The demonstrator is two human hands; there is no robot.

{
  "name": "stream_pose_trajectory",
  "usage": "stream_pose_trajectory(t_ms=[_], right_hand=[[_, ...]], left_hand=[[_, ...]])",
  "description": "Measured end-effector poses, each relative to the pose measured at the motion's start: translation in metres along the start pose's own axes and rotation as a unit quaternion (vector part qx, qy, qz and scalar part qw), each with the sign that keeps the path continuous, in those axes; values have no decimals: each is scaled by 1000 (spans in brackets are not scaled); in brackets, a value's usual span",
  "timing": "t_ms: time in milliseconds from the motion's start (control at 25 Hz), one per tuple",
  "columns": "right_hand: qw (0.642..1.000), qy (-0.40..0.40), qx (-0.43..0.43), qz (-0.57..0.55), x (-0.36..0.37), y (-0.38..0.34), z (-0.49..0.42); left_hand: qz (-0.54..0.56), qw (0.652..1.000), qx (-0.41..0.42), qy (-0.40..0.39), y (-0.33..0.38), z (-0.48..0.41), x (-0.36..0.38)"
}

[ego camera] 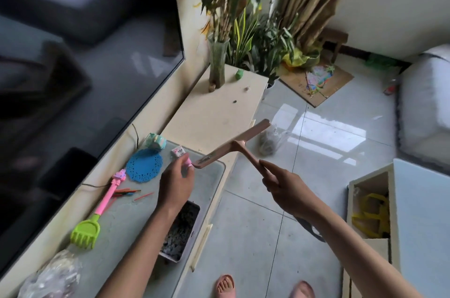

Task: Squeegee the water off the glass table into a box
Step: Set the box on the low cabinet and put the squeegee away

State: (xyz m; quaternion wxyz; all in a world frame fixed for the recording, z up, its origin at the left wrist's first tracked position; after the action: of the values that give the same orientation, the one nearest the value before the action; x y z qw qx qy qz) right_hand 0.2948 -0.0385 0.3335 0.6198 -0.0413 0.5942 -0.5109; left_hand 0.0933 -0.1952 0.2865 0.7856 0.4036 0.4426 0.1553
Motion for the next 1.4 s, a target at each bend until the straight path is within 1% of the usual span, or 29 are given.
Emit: stream_pose_trajectory(t_ms=[120,200,280,400,440,640,800,920,1040,1200,1320,1400], right_hand=[[999,32,-23,-7,-32,6,0],[998,45,-35,7,-49,15,-6],[998,53,-41,12,-65,29,-13],[997,56,-53,-15,-82,49,-30],[997,55,-55,-18,-90,57,-39],[996,7,-90,-12,-119,96,-109],[992,-69,-107,-15,-102,113,-154],[990,-91,-108,-3,-86,124,-188],[990,-87,-113,3,-64,131,-227],[996,-53,-71,16,-23,169,-305],[997,-39,-66,29,17,187,-364],[997,-29,-71,28,60,203,-414]], left_hand=[[-4,997,67,-29,64,-9,19],[-10,997,74,-30,89,-15,30],[-45,996,76,-27,107,-23,45],[-103,989,103,-35,126,-36,70],[-114,988,103,-37,131,-41,78],[-141,989,34,-10,142,-84,110],[-159,987,-10,16,123,-117,119],[-166,984,-39,40,98,-143,122],[-146,985,-69,59,70,-184,130],[-155,983,-91,50,17,-265,160],[-144,982,-112,56,-29,-318,175],[-144,980,-119,64,-72,-366,185]])
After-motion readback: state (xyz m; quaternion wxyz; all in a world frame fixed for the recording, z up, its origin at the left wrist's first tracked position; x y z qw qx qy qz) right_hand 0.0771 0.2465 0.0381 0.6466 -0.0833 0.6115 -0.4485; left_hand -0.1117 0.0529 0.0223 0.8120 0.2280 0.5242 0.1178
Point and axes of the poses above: each hand's wrist, its own z-axis away from the middle knuckle, its own x-axis out of the palm, y = z × x, the point moved 9 cm from there along -z, towards the middle knuckle, and after that the axes turned 6 degrees about -x, right-handed, at the moved point
